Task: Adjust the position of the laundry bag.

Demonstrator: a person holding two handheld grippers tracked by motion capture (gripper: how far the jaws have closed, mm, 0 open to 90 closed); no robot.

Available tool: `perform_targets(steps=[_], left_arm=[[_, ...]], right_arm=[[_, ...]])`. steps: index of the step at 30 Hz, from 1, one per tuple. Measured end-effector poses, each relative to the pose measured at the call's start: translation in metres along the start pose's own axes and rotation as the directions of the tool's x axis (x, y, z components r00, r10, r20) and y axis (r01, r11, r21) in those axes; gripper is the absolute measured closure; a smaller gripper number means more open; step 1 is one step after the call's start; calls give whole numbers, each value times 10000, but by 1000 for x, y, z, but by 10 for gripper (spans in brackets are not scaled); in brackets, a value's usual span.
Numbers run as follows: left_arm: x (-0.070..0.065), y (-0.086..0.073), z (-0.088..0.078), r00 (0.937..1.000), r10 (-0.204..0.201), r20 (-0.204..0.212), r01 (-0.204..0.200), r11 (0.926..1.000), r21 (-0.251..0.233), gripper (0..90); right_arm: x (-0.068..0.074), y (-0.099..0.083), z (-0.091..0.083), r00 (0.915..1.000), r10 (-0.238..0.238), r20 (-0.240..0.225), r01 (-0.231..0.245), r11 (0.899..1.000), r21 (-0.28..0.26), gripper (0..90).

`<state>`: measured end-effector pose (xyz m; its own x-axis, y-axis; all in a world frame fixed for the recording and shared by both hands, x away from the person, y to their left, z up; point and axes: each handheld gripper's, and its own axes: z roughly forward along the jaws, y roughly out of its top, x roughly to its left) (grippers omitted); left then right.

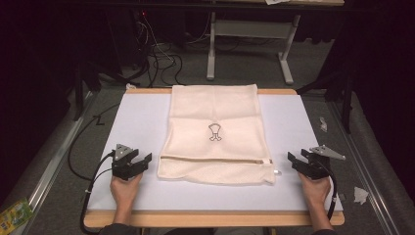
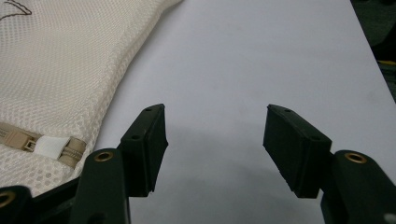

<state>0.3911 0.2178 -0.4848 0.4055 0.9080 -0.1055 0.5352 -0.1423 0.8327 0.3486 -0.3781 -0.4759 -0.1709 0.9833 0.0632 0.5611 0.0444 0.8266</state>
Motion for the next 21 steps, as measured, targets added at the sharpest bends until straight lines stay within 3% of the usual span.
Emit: perform_targets(steps=[11,16,21], left_arm=[[4,2,1,9990,-277,345,272,9995,145,350],[5,3,0,9978,-269,599,261,9995,151,357],[5,3,-1,9974,-213,683,186,9990,405,353]], right_arm=[[1,1,1,10000,-36,81,35,10000,86,421],[-2,2,-1,9998,142,124,-141,9999,-76,443],[0,3,1,9999,124,-83,-123,9998,154,461]])
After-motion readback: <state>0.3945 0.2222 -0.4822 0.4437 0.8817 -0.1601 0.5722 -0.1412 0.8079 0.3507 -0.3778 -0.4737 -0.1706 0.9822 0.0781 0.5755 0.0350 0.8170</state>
